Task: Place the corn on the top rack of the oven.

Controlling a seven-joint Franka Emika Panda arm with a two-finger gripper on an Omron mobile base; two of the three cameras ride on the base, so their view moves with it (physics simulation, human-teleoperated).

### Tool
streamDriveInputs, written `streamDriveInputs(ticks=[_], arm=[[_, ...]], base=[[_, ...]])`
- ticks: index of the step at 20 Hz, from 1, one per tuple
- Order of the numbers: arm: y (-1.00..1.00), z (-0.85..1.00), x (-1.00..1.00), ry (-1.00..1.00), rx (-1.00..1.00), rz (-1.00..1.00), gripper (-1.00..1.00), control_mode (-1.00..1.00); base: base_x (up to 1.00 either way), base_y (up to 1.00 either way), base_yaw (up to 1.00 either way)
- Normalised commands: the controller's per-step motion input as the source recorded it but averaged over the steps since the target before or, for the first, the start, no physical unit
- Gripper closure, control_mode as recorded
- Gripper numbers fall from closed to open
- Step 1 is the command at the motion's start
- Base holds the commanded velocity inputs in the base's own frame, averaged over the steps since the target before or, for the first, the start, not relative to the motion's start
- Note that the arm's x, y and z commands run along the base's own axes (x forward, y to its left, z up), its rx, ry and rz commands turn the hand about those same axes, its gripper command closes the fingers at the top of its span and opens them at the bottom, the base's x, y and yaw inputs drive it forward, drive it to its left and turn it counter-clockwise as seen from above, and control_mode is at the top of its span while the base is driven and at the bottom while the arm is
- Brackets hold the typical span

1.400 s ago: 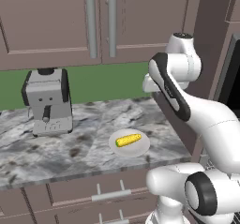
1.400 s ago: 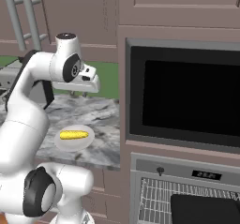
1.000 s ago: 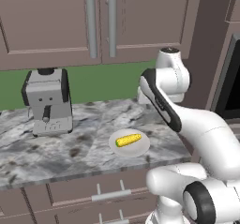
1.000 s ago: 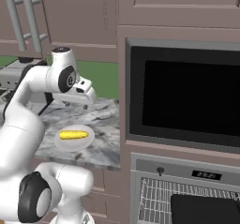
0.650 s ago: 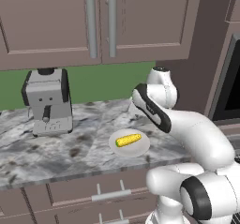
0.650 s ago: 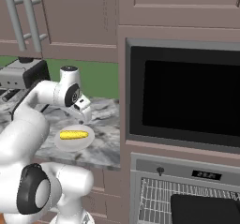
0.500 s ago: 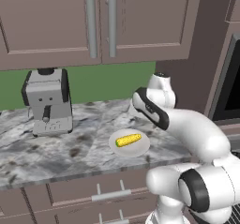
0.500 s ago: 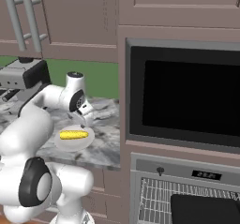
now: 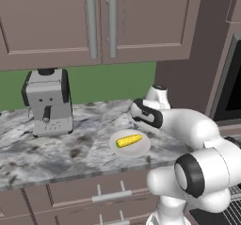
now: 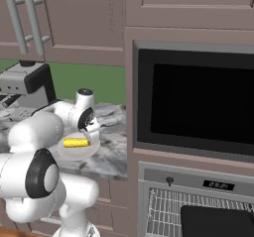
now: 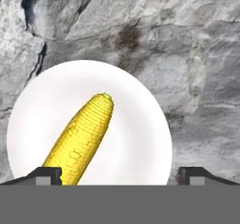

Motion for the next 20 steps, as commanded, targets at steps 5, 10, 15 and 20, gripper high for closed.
streamDriveInputs(ticks=[5,10,15,20], arm=[[0.06,-0.33,0.24,0.0,0.01,0.0,-1.0,-1.0],[0.28,-0.39,0.26,0.0,0.0,0.0,-1.0,-1.0],[0.06,-0.32,0.31,0.0,0.0,0.0,-1.0,-1.0],[0.0,-0.23,0.18,0.0,0.0,0.0,-1.0,-1.0]], base=[[0.0,0.0,0.0],[0.0,0.0,0.0],[0.0,0.0,0.0],[0.0,0.0,0.0]])
